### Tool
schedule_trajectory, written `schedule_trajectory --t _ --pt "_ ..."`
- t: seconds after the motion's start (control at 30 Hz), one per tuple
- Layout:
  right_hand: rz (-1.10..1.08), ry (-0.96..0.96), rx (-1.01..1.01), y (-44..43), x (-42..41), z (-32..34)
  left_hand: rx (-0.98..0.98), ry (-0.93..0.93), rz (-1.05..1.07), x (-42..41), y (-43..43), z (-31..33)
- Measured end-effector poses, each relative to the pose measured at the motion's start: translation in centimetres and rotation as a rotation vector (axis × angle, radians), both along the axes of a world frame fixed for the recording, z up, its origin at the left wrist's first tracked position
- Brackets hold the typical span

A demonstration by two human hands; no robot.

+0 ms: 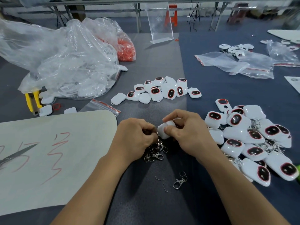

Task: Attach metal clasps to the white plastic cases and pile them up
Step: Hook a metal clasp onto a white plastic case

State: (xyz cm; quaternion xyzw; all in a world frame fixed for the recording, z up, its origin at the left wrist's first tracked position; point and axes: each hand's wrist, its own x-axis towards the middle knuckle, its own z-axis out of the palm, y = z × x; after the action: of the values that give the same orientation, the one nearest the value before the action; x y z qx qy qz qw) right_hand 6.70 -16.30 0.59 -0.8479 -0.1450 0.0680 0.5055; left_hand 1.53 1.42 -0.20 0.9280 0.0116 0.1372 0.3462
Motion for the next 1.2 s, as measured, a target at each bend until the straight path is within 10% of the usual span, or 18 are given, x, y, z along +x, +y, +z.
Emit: schedule_trajectory --t 1.2 --pt "-0.003 -0.015 -0.064 0.5 -0.3 1.3 -0.144 0.142 0.027 0.2 0.2 0.2"
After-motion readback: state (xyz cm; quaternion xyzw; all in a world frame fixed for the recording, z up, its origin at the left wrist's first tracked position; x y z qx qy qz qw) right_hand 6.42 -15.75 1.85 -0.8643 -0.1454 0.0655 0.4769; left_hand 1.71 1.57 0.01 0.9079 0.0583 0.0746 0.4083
